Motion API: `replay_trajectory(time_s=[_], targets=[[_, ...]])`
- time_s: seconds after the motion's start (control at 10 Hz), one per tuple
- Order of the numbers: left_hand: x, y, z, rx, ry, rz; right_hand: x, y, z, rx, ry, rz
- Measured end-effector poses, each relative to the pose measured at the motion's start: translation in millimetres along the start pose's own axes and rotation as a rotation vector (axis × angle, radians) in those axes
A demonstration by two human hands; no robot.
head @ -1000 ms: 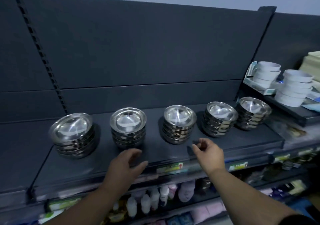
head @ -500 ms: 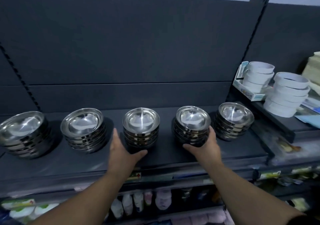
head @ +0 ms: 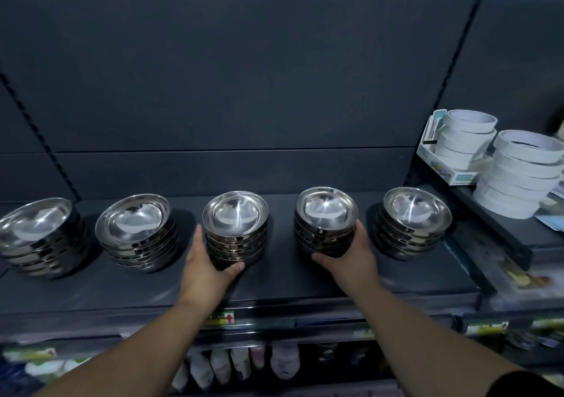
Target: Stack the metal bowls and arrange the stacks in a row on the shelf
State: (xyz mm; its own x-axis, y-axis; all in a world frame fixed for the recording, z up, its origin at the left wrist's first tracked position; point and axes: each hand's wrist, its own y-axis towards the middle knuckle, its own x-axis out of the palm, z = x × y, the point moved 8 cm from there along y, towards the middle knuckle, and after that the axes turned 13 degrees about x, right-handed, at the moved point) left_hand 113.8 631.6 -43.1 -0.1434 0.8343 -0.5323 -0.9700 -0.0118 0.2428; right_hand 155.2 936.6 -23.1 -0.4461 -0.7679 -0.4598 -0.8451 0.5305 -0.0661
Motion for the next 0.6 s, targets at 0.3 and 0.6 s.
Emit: replay_trajectory(time_s=[0.3,0.6], targets=[[8,3,0,-0.033,-0.024,0.003,-2,1,12,0.024,-0.039,0.002],[-2,-6,13,-0.018,0.037,-0.030,-11,-21,16,0.062,-0.165,-0.009]])
